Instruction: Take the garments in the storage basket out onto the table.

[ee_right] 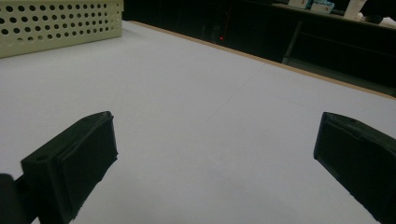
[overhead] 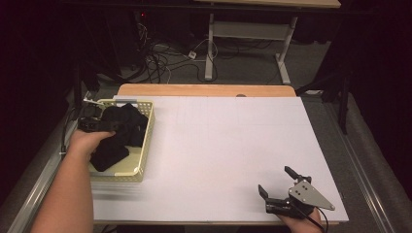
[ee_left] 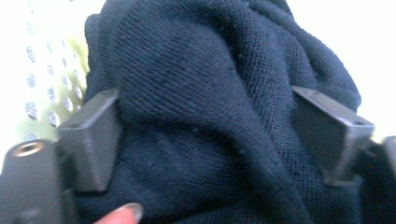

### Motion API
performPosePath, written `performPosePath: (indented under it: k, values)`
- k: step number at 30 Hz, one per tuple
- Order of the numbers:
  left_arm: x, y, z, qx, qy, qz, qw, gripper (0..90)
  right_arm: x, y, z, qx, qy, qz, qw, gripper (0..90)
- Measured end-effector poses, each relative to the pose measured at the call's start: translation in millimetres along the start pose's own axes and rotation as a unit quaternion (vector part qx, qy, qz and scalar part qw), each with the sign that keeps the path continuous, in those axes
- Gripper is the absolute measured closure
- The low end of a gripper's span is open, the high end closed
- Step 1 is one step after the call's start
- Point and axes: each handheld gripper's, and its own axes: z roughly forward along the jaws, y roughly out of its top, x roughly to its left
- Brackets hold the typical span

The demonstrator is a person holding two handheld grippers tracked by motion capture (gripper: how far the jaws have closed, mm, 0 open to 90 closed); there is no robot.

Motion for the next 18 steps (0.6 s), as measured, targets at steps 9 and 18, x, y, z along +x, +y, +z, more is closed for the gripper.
performPosePath:
  k: [9,18]
  values:
    - [-8.2,-12.6,-11.3,0.008,-0.005,0.024,0.9997,52.2,0.6,1.0,-0.7,-0.003,0.003,-0.003,1.0,0.1]
    - [-17.7,-29.7,-24.8,0.018,-0.018,0.021,0.9994,56.3,2.5,2.6,-0.1,-0.005,0.006,-0.005,1.0,0.1]
